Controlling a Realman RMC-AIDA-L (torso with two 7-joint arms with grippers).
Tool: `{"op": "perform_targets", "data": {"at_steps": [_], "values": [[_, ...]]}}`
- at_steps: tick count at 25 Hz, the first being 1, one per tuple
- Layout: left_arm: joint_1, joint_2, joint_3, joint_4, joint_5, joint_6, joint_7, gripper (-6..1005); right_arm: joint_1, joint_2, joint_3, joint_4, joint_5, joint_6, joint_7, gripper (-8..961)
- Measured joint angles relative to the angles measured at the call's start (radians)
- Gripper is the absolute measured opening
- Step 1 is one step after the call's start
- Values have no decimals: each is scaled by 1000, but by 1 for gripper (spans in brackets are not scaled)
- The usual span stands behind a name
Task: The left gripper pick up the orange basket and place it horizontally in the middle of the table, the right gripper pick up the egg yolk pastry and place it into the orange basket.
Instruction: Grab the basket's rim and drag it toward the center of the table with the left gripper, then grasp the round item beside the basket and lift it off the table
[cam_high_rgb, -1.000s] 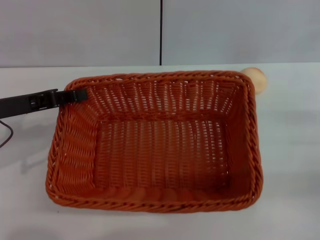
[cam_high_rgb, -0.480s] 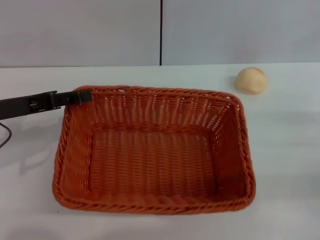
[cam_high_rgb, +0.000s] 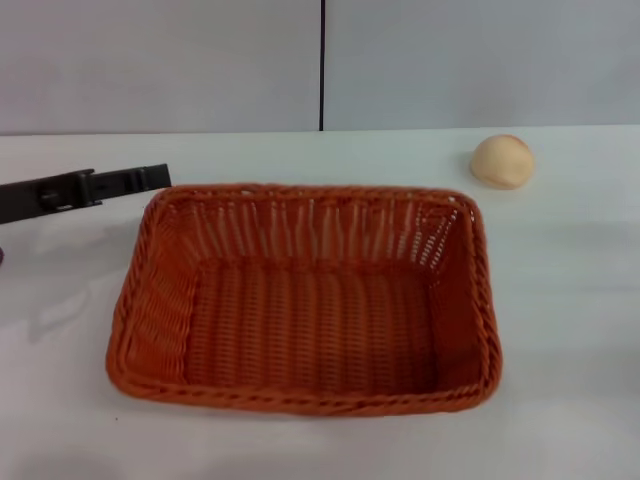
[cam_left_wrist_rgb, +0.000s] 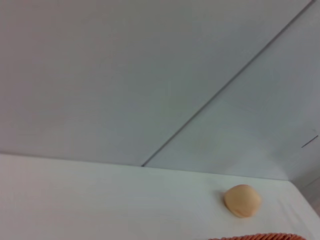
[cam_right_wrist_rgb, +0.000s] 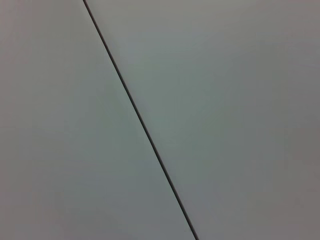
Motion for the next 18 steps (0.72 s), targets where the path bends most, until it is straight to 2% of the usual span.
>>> {"op": "perform_targets", "data": {"at_steps": [4,8,10,13,16,18], "values": [[-26,9,-93,-32,5,6,110,680,2,-3,-17,-15,-7,2,11,560],[-56,-7,-248,-98,-41,6,286,684,-11,-6,-47,-102,-77,15,121,554],[-63,-7,-287,-173,-131,6,399,684,-22,-9,-50,-177,-144,34,220,550],[-61,-6,-302,-298,-319,33,643,684,-41,-19,-56,-369,-321,66,450,545],[-59,-8,-303,-436,-494,119,908,683,-43,-55,-60,-544,-512,73,715,540],[-65,-8,-303,-530,-586,190,1051,683,-29,-85,-60,-647,-648,69,899,536]]}}
